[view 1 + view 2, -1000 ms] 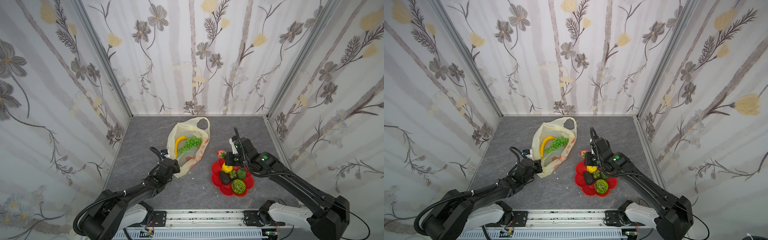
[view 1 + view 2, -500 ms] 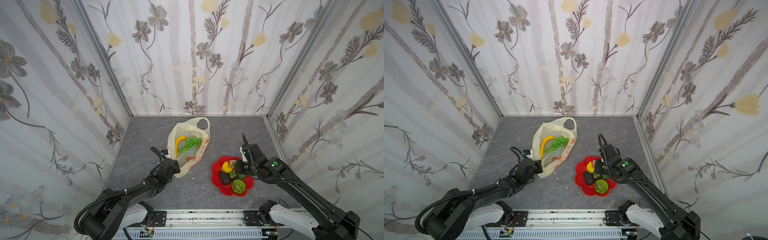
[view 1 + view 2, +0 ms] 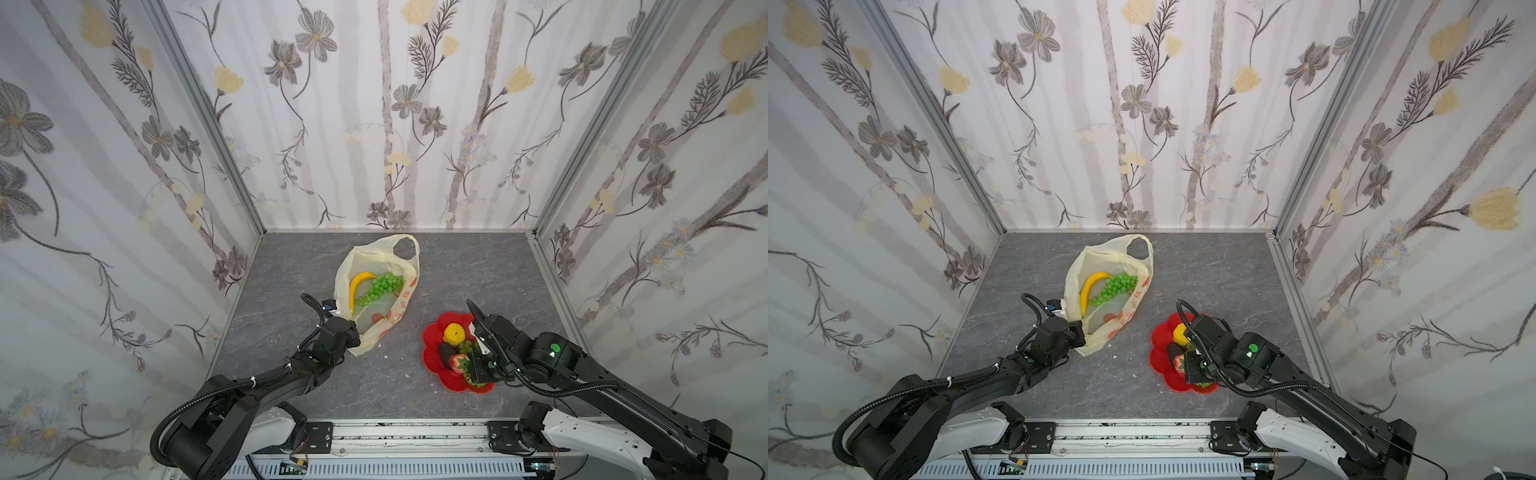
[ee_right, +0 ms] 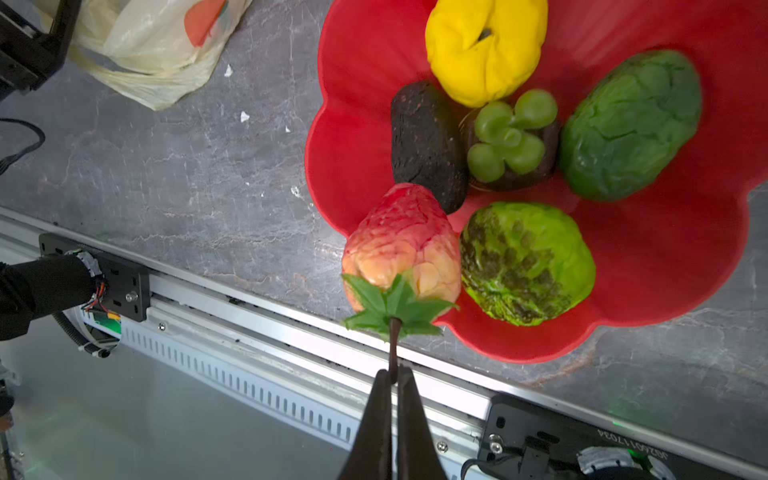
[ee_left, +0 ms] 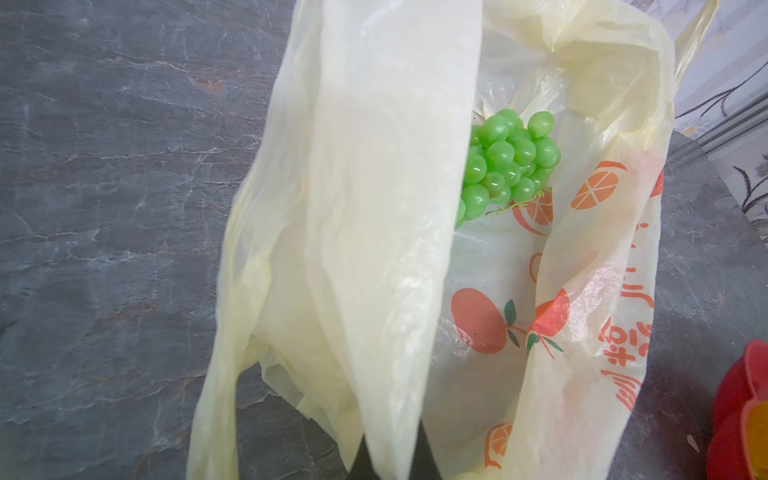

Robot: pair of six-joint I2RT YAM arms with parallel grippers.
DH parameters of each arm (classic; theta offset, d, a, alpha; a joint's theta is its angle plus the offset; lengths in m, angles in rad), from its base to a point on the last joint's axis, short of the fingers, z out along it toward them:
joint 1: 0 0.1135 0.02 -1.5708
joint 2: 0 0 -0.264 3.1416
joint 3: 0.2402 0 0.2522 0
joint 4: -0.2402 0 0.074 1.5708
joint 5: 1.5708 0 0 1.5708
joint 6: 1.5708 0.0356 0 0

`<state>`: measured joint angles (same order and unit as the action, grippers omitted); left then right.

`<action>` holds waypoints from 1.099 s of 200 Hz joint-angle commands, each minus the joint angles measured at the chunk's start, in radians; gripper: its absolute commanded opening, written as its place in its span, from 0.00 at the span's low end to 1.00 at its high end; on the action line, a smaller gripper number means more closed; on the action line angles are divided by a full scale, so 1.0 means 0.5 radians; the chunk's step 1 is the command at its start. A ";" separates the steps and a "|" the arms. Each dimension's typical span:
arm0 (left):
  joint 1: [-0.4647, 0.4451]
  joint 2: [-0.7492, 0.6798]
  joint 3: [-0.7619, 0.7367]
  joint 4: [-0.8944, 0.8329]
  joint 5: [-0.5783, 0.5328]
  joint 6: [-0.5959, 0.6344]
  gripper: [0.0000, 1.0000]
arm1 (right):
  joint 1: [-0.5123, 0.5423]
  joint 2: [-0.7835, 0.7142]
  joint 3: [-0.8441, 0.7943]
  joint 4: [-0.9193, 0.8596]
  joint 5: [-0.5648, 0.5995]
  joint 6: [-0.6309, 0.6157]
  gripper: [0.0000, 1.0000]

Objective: Take the fake fruits out of the plastic bag
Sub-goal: 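Lower the red strawberry onto the red plate and open the right gripper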

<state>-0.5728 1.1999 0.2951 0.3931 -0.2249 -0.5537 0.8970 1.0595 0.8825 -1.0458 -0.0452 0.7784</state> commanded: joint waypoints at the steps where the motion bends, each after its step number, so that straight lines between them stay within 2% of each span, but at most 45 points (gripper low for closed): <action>1: 0.005 0.006 0.002 0.057 -0.040 -0.006 0.00 | 0.059 0.010 0.017 -0.033 -0.041 0.104 0.00; 29: 0.009 -0.019 -0.008 0.057 -0.031 -0.014 0.00 | 0.135 0.053 0.017 -0.086 -0.031 0.139 0.00; 89: 0.013 -0.034 -0.013 0.058 -0.016 -0.017 0.00 | 0.154 0.143 -0.034 -0.100 -0.075 0.116 0.00; 125: 0.017 -0.047 -0.019 0.057 -0.008 -0.019 0.00 | 0.154 0.210 -0.036 -0.123 -0.019 0.107 0.00; 220: 0.041 -0.056 -0.032 0.057 0.020 -0.043 0.00 | 0.149 0.416 -0.031 0.024 0.060 0.112 0.00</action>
<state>-0.5587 1.1770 0.2817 0.3962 -0.2092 -0.5621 0.9726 1.2518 0.8650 -1.0924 -0.0380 0.8253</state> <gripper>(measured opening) 0.051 0.048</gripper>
